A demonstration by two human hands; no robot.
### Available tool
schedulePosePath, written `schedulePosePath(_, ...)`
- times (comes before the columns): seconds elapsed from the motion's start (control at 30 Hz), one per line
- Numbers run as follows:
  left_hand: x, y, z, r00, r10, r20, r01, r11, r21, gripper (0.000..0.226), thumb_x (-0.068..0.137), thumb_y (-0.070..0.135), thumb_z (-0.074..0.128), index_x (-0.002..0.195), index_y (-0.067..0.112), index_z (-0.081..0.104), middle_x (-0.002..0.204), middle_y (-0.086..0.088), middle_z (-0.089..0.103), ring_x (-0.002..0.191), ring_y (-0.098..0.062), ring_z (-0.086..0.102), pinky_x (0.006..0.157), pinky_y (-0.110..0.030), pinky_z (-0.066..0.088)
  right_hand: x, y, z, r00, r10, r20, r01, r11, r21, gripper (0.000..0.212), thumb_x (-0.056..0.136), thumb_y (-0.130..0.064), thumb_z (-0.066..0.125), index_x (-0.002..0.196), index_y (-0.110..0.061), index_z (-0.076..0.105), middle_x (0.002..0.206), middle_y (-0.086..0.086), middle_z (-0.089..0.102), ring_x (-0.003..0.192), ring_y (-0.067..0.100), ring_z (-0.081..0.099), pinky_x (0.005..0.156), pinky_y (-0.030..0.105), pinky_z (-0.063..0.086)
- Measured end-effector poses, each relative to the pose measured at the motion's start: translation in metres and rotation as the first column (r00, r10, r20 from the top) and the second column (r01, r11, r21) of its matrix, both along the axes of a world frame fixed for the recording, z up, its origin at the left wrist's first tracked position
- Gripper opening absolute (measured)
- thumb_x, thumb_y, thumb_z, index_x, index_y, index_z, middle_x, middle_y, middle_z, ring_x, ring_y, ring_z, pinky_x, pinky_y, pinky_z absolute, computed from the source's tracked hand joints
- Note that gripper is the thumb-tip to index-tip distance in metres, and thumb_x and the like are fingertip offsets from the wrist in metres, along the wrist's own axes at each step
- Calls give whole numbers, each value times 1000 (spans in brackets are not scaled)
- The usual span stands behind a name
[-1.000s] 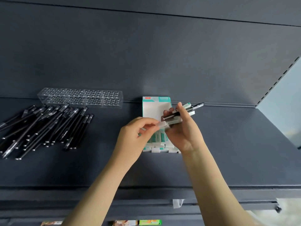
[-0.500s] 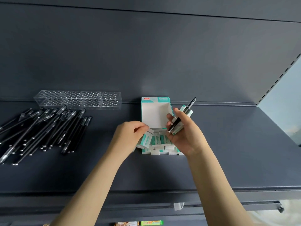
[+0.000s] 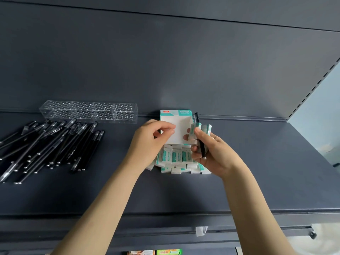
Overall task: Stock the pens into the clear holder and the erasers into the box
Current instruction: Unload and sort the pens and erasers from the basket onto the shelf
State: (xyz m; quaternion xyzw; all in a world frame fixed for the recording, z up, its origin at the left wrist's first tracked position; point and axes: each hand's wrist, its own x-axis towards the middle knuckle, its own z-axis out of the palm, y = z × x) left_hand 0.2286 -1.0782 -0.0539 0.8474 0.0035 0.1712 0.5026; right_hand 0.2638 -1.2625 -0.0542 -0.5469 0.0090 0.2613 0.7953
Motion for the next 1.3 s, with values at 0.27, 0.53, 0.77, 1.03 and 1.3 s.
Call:
schedulePosePath(0.27,6,-17,9,976,-167,-143,138,971,-194,21,89,30,69,109,29,73,93,22,67,74,6,55,70,-4,43,-3,-6,-3,995,-93,34,92,995,30,3,89,-12,64,87,-10,62,72,3,59,51,10,46,50,20,43)
schedulePosePath(0.53,8,-33,2,946,-231,-228,153,937,-313,20,87,26,72,106,28,64,95,7,70,83,-2,65,65,-13,46,-8,-16,-1,987,-116,114,123,991,-55,8,92,-11,64,97,-6,62,71,3,60,53,11,47,58,22,47)
schedulePosePath(0.77,0,-28,0,950,-180,-254,107,955,-277,19,89,19,68,103,28,60,86,1,72,71,-11,63,74,-26,52,-12,-19,0,980,-184,73,186,983,-13,17,96,-12,59,109,-4,67,80,4,67,55,9,51,53,18,45)
schedulePosePath(1.03,-6,-21,-17,973,2,-229,41,982,182,5,87,23,67,91,25,63,82,7,66,79,-13,65,63,-27,53,-8,-21,5,985,-170,-5,170,985,0,17,95,-22,61,110,-14,66,71,3,58,58,18,57,54,25,51)
schedulePosePath(1.3,8,-4,-1,967,-116,-226,80,984,-162,13,90,37,66,100,32,71,96,16,67,85,4,59,76,-16,44,-8,-19,7,982,95,166,-63,980,-186,24,98,-19,54,115,-8,68,65,-1,46,52,13,39,46,22,34)
